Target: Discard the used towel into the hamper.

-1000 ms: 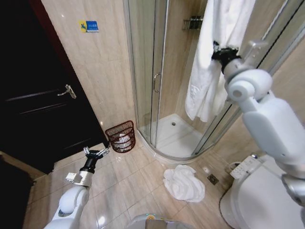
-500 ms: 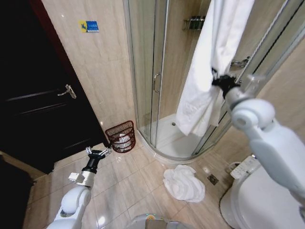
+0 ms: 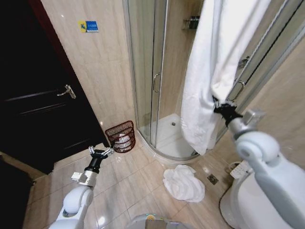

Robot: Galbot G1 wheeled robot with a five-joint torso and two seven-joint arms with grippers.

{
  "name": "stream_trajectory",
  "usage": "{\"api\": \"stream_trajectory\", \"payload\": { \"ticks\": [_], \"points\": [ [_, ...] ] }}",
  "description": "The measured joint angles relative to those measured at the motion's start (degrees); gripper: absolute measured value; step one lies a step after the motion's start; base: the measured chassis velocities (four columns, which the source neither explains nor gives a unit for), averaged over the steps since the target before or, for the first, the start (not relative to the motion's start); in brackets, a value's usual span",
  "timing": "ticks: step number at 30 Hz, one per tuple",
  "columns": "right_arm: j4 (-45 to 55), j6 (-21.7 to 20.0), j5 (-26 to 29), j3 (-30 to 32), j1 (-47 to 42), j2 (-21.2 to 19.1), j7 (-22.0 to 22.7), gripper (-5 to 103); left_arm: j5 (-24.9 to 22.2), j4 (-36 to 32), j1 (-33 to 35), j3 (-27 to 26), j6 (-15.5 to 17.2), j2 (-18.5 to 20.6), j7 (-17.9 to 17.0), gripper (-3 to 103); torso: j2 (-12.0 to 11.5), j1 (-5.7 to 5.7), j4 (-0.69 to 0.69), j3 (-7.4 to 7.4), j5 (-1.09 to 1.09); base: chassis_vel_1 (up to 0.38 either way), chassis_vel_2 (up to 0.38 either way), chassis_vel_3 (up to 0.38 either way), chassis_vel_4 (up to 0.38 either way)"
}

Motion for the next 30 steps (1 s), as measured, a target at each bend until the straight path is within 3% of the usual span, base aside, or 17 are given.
{"api": "stream_trajectory", "payload": {
  "ticks": [10, 14, 21, 30],
  "points": [
    [2.4, 1.6, -4.6, 0.3, -7.0, 6.2, -0.2, 5, 0.1, -0.1, 0.8, -0.3, -0.8, -0.3, 0.1, 100, 0.0, 0.00, 0.00, 0.00, -0.02, 0.000, 0.000, 0.000, 0.000],
    [3.4, 2.1, -7.9, -0.5, -9.5, 11.5, -0.1, 5, 1.4, 0.8, 0.1, -0.5, -1.7, -0.9, 0.6, 100, 0.0, 0.00, 0.00, 0.00, -0.03, 0.000, 0.000, 0.000, 0.000],
    [4.9, 2.6, -11.3, -1.5, -13.5, 16.1, -0.7, 5, 1.1, 0.7, -0.1, -0.5, -1.7, -0.8, 0.6, 100, 0.0, 0.00, 0.00, 0.00, -0.01, 0.000, 0.000, 0.000, 0.000],
    [4.7, 3.5, -13.6, -1.8, -14.7, 17.3, -1.4, 5, 0.6, 1.1, 0.1, -0.4, -2.0, -0.6, 0.6, 100, 0.0, 0.00, 0.00, 0.00, 0.00, 0.000, 0.000, 0.000, 0.000]
  ]
}}
